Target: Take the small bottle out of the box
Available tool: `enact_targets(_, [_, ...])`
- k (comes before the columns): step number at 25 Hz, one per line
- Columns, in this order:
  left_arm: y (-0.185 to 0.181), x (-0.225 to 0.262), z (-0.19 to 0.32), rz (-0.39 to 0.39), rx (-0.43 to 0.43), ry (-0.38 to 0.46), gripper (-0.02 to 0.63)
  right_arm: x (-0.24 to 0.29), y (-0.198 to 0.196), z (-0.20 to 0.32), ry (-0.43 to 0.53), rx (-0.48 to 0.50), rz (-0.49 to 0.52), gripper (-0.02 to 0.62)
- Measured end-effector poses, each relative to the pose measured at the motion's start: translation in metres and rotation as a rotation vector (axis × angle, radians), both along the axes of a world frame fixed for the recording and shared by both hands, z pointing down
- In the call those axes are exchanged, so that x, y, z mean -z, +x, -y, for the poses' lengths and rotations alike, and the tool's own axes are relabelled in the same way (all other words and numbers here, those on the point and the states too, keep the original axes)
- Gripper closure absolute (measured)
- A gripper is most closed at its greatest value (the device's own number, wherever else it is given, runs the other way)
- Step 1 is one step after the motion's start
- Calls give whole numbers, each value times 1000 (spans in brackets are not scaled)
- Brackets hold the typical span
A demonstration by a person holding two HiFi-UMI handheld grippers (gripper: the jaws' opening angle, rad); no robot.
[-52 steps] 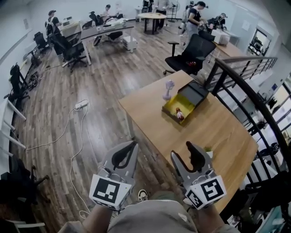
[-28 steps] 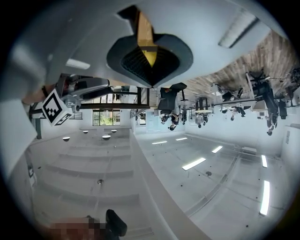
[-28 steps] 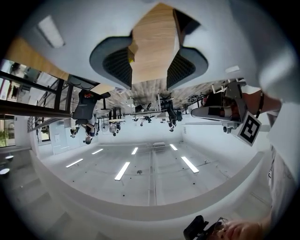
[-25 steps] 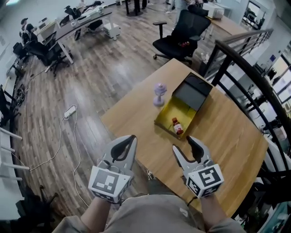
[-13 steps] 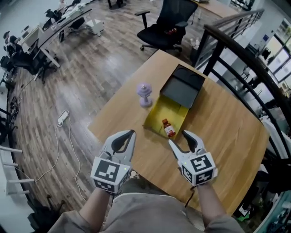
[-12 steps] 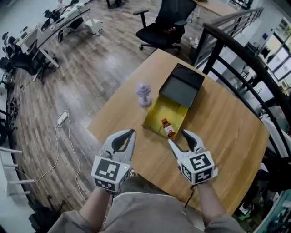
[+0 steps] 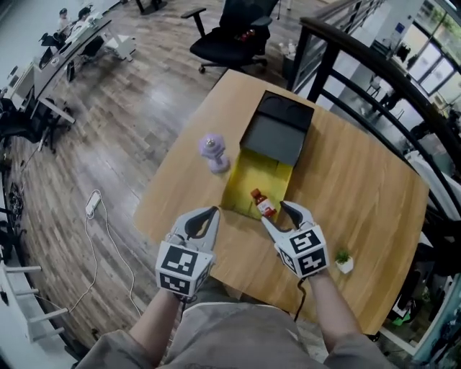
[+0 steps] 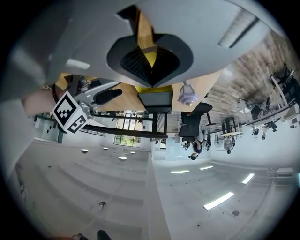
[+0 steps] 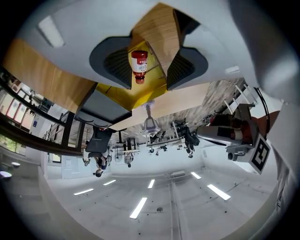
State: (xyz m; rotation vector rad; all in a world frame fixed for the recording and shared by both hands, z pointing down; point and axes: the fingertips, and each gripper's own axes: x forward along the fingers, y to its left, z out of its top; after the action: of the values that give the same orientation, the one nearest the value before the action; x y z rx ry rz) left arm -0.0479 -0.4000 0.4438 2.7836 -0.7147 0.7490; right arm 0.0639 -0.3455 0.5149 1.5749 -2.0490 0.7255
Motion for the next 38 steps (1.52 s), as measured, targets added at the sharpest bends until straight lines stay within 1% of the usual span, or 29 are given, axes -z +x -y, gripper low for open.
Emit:
enact_targets(5, [9, -25, 15, 23, -95, -57, 605, -24, -6, 14, -84, -27, -19, 377])
enact_targets(12, [18, -60, 44, 54, -212, -107, 606, -69, -11, 35, -198, -68, -50, 377])
enact_targets(18, [29, -92, 62, 76, -312, -153, 606, -109, -5, 42, -348, -77, -102, 377])
enact_targets(20, [30, -101, 65, 86, -346, -166, 606, -118, -4, 42, -385, -85, -99, 377])
enact_targets(22, [31, -109, 67, 95, -378, -174, 605, -125, -1, 40, -420, -99, -116, 378])
enact_targets(26, [35, -119, 73, 102, -408, -187, 606, -138, 2, 37, -487, -102, -173, 377])
enact_targets(31, [34, -124, 75, 106, -440, -189, 606, -147, 7, 40, -525, -115, -241, 377])
enact_targets(35, [33, -125, 74, 105, -449, -189, 605, -154, 6, 46, -553, -89, -252, 379])
enact_targets(38, [32, -124, 74, 102, -448, -187, 606, -163, 6, 45, -616, -65, -238, 377])
